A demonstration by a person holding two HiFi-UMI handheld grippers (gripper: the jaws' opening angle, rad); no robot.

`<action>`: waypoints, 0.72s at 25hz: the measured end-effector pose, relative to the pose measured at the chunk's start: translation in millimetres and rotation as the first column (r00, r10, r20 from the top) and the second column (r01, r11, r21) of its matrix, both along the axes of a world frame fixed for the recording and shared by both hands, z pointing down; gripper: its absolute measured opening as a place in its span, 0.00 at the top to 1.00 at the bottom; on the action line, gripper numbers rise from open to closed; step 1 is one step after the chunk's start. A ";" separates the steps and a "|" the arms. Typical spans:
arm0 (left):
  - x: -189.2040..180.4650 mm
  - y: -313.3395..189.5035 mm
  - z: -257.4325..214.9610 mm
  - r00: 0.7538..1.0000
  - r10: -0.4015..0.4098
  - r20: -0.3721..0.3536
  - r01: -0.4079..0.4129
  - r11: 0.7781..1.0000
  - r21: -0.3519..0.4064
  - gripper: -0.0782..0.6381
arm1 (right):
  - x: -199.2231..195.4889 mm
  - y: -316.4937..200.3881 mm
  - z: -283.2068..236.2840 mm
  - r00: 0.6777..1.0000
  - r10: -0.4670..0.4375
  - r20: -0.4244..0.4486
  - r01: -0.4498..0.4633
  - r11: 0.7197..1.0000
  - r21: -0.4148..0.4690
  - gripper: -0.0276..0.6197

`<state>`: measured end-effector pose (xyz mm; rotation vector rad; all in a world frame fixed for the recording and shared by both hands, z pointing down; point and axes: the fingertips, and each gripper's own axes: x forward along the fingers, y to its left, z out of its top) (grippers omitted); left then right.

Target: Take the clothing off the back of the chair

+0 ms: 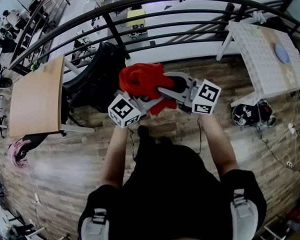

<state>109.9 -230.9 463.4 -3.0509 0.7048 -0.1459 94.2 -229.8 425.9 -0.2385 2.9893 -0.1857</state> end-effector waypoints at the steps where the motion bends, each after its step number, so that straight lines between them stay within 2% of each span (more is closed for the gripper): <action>1: -1.6 0.6 1.5 1.000 -0.003 0.001 0.003 1.000 -0.001 0.54 | -1.6 0.6 1.3 1.000 -0.001 0.000 0.001 1.000 -0.001 0.75; 18: -13.0 6.0 9.2 0.999 -0.035 0.015 0.036 0.999 -0.026 0.54 | -15.0 7.0 8.8 0.999 -0.030 -0.019 0.030 1.000 0.009 0.75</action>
